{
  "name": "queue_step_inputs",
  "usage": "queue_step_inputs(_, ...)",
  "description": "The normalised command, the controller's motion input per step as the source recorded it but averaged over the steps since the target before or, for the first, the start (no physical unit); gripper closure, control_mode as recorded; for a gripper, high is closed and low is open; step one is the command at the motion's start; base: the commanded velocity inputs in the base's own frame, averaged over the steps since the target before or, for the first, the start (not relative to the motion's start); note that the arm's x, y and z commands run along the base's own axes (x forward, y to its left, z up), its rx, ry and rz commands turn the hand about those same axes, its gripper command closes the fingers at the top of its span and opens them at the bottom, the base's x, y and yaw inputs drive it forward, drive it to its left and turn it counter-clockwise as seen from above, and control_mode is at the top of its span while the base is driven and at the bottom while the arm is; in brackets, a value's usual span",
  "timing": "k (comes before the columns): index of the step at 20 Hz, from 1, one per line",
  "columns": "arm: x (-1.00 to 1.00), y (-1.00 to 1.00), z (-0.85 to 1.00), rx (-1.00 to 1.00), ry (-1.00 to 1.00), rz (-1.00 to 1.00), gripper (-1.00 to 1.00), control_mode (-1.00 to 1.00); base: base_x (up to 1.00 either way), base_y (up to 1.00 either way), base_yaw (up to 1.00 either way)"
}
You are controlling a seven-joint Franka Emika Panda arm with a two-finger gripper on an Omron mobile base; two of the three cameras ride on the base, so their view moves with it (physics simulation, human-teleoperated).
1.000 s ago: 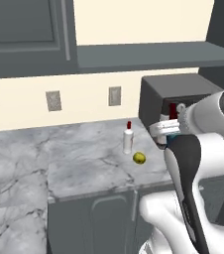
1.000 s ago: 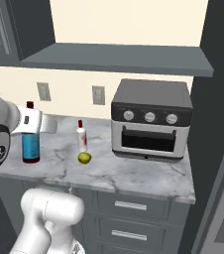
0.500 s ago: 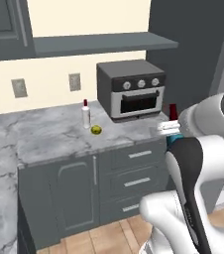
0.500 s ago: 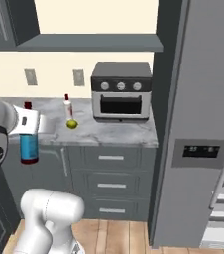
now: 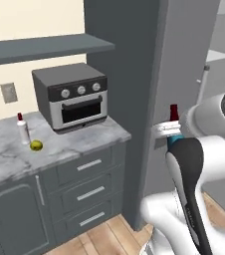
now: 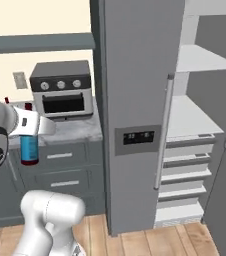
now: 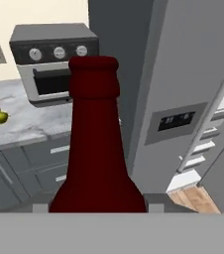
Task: Place the beer and liquor on the top shelf of the fridge to keep them out of children's reach, and place the pear on lower shelves for easy access.
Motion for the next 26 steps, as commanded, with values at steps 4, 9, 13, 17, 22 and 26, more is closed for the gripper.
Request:
queue_step_inputs(4,0.00,0.00,0.00,0.00,0.00,0.00,1.00,1.00,0.43,-0.69,-0.14)
queue_step_inputs(9,0.00,0.00,0.00,0.00,0.00,0.00,1.00,1.00,0.49,-0.76,-0.07)
queue_step_inputs(13,0.00,0.00,0.00,0.00,0.00,0.00,1.00,1.00,0.56,-0.73,-0.01)
queue_step_inputs(17,0.00,0.00,0.00,0.00,0.00,0.00,1.00,1.00,0.62,-0.62,0.00)
queue_step_inputs(22,0.00,0.00,0.00,0.00,0.00,0.00,1.00,1.00,0.66,-0.41,0.00)
queue_step_inputs(26,0.00,0.00,0.00,0.00,0.00,0.00,1.00,1.00,0.67,-0.15,0.05)
